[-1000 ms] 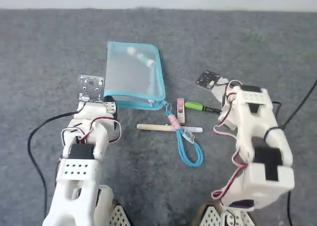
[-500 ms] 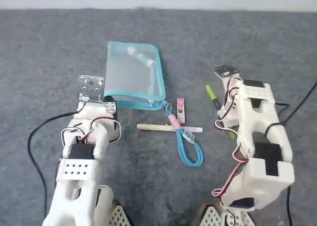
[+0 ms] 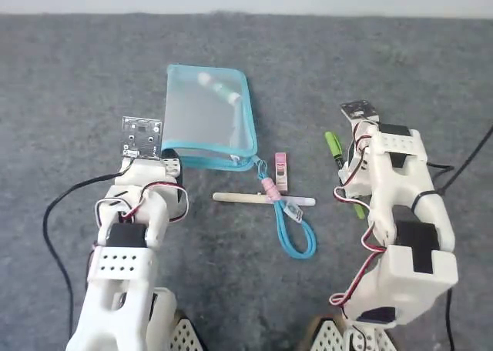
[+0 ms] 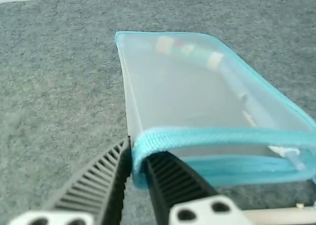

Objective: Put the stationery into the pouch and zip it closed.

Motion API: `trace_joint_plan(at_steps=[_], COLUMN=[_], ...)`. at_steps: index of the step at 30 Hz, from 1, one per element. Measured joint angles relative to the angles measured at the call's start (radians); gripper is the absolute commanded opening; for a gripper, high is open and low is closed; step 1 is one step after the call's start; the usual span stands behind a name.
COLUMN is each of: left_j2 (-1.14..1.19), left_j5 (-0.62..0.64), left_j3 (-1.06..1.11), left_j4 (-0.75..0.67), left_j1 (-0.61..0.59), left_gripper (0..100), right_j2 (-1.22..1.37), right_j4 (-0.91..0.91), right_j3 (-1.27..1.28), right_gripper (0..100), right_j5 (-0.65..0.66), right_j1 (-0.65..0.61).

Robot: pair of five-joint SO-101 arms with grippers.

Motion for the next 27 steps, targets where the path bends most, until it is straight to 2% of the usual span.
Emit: trace_joint_plan(at_steps=[9, 22, 27], left_j2=[0.0, 0.0, 0.0], left_j5=[0.0, 0.0, 0.0], left_j3=[0.0, 0.0, 0.0], left_j4=[0.0, 0.0, 0.0], left_j1=[0.0, 0.032, 0.038], left_gripper=[1, 1, 1], right_j2=[-0.044, -0.71, -0.727], right_j4=[0.021, 0.077, 0.075], right_j3=[0.002, 0.244, 0.301], right_gripper=[0.6, 0.6, 0.6], right_j5=[0.0, 0.0, 0.0], right_j1=[0.0, 0.0, -0.051])
